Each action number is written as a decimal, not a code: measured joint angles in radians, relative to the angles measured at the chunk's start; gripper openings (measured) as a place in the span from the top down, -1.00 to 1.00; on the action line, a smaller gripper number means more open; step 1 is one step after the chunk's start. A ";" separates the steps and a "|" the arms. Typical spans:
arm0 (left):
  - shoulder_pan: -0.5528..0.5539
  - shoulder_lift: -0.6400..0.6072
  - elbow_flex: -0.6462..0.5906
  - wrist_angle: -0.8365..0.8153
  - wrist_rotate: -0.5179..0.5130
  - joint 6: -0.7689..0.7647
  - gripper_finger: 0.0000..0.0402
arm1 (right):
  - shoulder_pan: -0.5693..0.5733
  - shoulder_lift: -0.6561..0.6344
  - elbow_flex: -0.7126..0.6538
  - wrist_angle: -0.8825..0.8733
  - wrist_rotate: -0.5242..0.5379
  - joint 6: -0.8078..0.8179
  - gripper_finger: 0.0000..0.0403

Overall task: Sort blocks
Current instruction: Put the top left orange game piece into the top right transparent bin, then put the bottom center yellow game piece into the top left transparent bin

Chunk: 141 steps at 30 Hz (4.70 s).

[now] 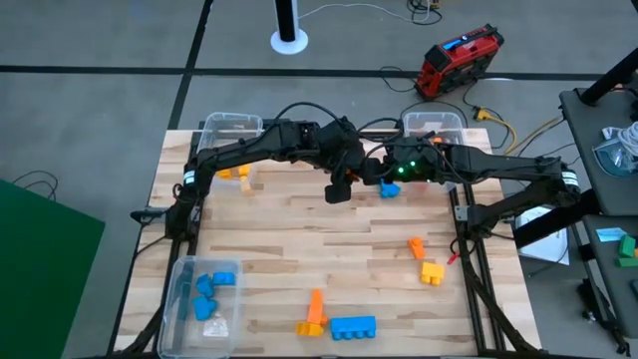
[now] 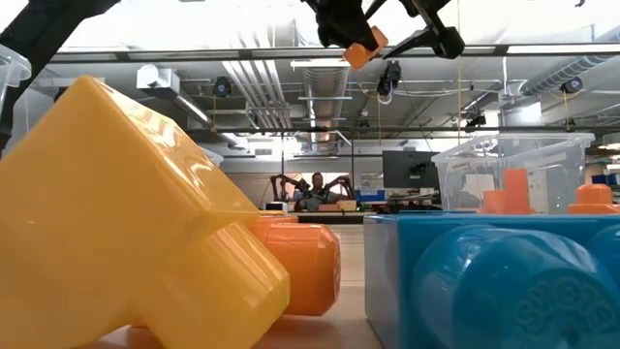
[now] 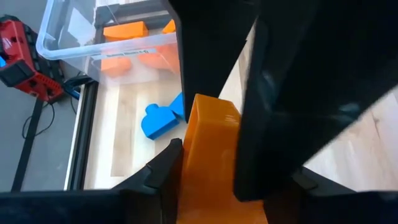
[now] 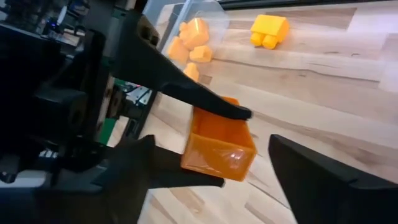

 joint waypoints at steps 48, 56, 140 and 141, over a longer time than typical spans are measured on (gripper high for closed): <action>-0.014 -0.005 0.001 -0.374 0.013 -0.298 -0.47 | -0.231 0.000 0.167 -0.603 0.122 -0.262 0.37; -0.104 -0.023 0.001 -0.527 0.013 -0.459 -0.47 | -0.424 0.000 0.183 -0.753 0.155 -0.433 0.37; -0.736 0.065 -0.026 -0.399 -0.021 -0.825 -0.47 | 0.579 0.009 0.067 -0.589 -0.158 -0.036 0.94; -0.741 0.069 -0.039 -0.375 -0.023 -0.814 -0.47 | 0.584 0.008 0.067 -0.588 -0.140 -0.022 0.94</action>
